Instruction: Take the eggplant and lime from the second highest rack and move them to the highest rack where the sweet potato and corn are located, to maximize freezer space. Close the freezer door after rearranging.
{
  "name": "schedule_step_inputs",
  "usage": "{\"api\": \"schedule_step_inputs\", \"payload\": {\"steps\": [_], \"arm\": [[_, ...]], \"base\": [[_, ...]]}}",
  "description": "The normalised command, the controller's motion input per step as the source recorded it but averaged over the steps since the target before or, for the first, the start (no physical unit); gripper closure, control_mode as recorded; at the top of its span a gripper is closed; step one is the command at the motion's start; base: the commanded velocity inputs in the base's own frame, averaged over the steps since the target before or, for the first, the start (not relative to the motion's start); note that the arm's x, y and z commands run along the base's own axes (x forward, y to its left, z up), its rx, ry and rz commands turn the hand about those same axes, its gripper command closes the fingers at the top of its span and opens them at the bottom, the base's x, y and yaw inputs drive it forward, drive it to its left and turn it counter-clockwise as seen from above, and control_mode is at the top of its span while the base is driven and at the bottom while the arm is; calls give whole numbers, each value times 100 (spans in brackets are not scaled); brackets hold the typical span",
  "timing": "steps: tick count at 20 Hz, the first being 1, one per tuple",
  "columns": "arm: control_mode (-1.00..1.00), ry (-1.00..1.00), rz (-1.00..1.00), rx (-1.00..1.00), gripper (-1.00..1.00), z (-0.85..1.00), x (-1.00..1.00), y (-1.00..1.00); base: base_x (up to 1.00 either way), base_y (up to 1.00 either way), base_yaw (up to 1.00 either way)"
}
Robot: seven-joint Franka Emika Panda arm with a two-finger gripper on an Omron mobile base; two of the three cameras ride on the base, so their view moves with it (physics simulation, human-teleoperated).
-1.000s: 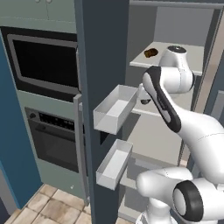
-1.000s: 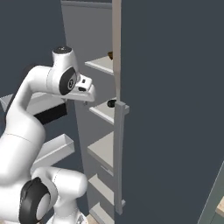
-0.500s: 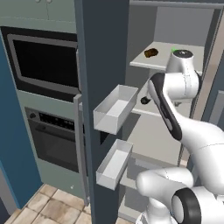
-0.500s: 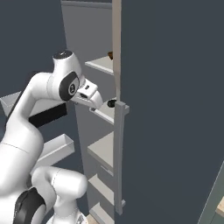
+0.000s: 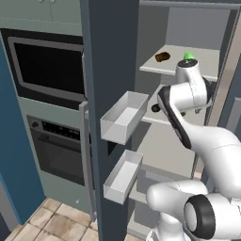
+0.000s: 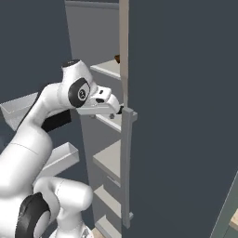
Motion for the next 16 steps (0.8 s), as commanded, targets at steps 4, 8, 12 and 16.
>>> {"api": "schedule_step_inputs", "payload": {"steps": [4,8,12,16], "arm": [[-100,0,34,0,-100,-15,11,-63],[-100,0,47,0,-100,-32,28,-33],[-100,-6,29,-9,-100,-38,29,3],[-100,-10,11,-21,-100,-36,17,5]], "base": [[0,0,0],[0,0,0],[0,0,0],[0,0,0]]}}
